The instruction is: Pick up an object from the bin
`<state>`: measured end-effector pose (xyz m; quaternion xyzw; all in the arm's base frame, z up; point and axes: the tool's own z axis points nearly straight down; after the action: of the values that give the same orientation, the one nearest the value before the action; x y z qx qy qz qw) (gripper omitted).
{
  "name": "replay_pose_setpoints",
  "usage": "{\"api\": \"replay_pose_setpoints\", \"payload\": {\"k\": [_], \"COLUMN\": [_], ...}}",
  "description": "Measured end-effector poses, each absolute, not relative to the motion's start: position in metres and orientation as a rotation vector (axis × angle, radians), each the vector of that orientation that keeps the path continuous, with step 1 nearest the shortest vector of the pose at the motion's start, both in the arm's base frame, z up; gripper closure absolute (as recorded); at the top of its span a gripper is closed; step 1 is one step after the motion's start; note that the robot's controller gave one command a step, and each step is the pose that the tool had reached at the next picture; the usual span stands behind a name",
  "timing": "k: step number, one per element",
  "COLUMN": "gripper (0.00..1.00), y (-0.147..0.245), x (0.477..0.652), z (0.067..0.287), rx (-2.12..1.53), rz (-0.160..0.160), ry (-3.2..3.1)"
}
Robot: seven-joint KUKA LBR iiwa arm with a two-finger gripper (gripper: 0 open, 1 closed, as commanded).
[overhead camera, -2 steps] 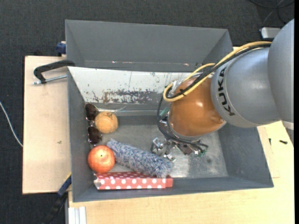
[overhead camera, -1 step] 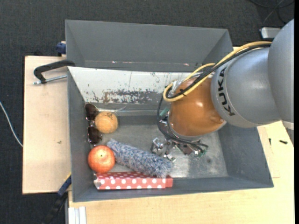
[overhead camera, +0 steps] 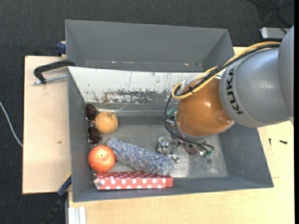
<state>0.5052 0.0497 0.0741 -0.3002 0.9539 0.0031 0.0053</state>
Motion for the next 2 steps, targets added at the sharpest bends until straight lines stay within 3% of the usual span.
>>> {"api": "replay_pose_setpoints", "payload": {"k": [1, 2], "gripper": [1.0, 1.0], "y": [0.0733, 0.0769], "x": [0.4977, 0.4977], "z": [0.2706, 0.2796], "rx": [-0.937, -0.943], "rz": [0.002, 0.0], "ry": [2.995, 2.99]}}
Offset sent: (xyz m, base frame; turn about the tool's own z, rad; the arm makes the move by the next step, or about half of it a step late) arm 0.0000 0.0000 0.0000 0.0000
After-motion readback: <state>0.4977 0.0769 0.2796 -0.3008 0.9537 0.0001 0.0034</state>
